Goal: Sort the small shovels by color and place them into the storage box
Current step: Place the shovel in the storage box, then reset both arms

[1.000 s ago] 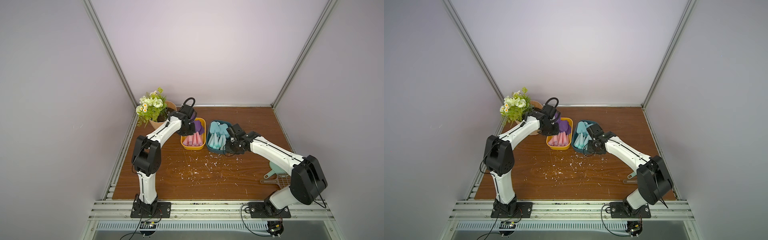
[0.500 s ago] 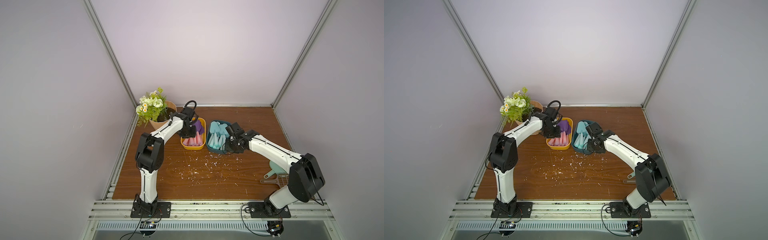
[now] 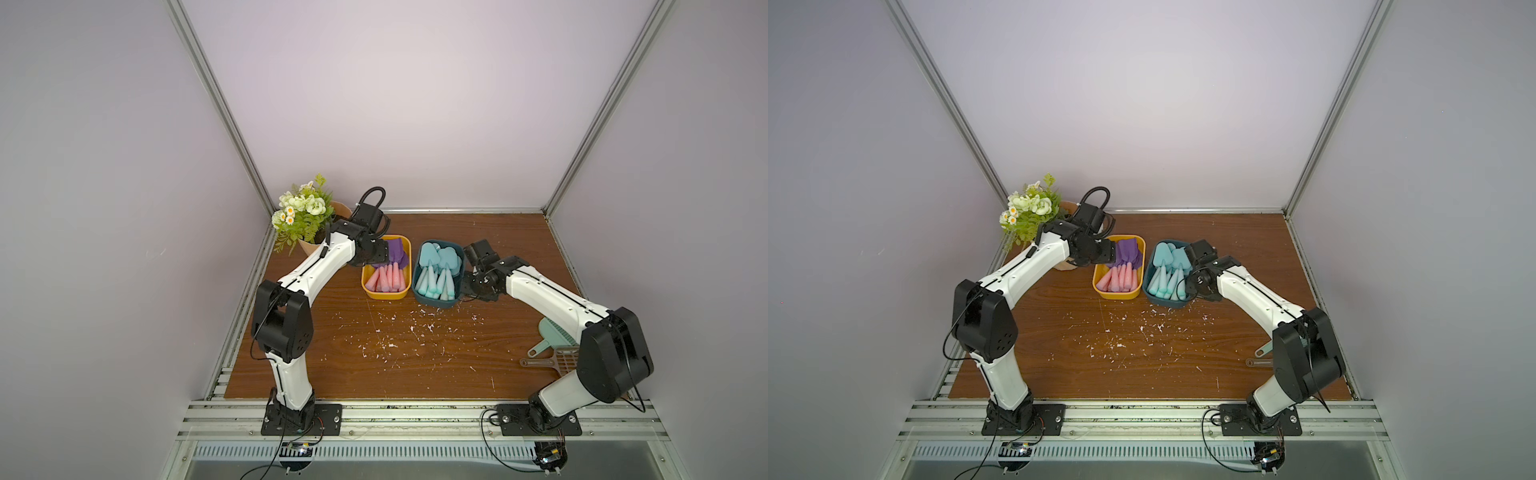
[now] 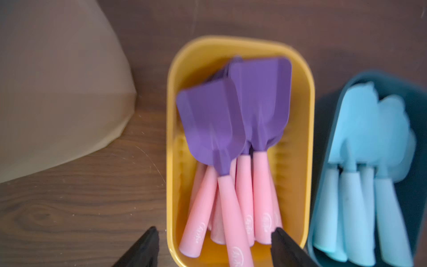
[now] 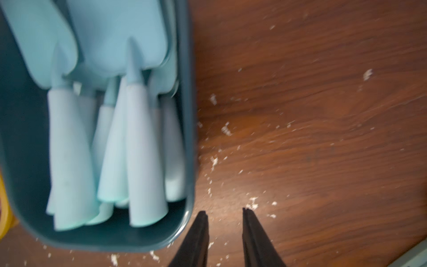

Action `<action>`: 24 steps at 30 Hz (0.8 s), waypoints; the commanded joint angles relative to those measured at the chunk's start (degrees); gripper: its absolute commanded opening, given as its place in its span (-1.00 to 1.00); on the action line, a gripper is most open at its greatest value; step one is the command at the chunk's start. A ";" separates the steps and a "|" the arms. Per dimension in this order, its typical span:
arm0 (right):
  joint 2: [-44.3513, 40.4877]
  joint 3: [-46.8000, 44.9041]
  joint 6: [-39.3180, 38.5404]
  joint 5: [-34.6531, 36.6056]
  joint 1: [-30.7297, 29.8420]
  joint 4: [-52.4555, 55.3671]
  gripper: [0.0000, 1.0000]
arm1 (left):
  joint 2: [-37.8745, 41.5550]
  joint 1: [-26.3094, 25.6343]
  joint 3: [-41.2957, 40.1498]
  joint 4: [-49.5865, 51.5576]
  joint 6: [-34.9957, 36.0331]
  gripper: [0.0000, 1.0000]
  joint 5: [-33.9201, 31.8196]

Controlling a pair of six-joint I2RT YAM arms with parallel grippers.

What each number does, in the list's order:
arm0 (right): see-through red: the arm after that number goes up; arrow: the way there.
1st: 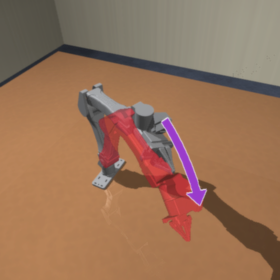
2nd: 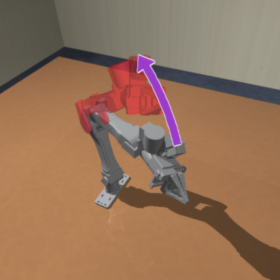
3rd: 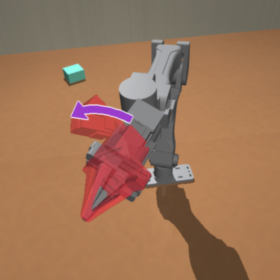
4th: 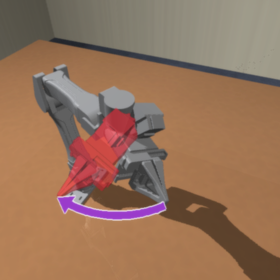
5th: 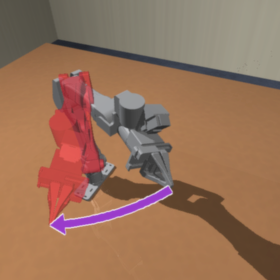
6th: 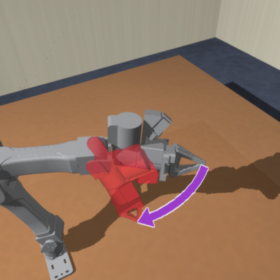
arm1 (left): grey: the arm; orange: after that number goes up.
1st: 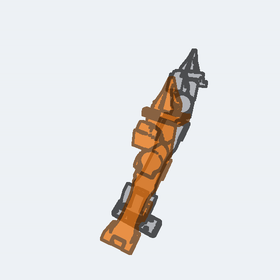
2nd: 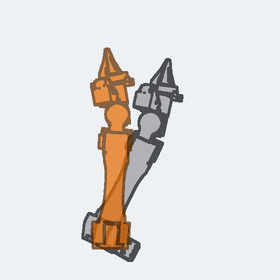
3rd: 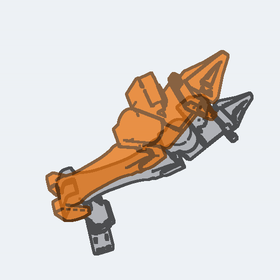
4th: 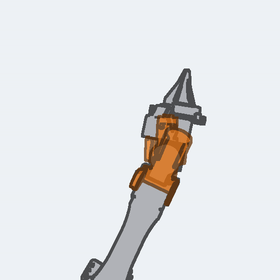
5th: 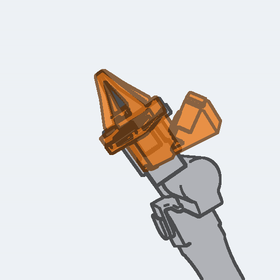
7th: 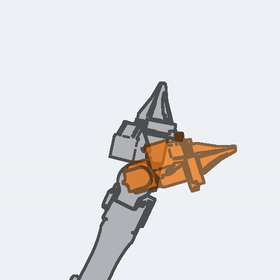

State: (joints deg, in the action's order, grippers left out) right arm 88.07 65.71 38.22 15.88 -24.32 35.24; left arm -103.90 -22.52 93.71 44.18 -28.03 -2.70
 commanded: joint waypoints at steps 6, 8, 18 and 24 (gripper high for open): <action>-9.71 -11.76 -2.38 14.56 15.24 -14.95 -0.10 | 11.28 11.24 -17.04 -22.68 2.92 1.00 -13.94; -10.15 -15.36 -4.82 17.71 16.20 -22.44 0.22 | 15.95 13.16 -27.71 -35.44 5.52 1.00 -19.40; 4.07 -19.14 -12.84 30.24 16.15 -40.30 0.50 | 18.11 15.45 -49.78 -58.27 18.57 0.99 -27.97; 3.90 -30.50 -28.19 23.84 16.19 -68.53 0.47 | 17.28 15.67 -61.93 -83.18 25.62 0.99 -18.46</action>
State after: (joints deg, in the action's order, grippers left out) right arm 93.47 38.35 20.18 41.39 -7.81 -15.62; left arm -85.58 -7.51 33.52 -23.59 -8.05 -24.53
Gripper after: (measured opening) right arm 0.742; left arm 0.995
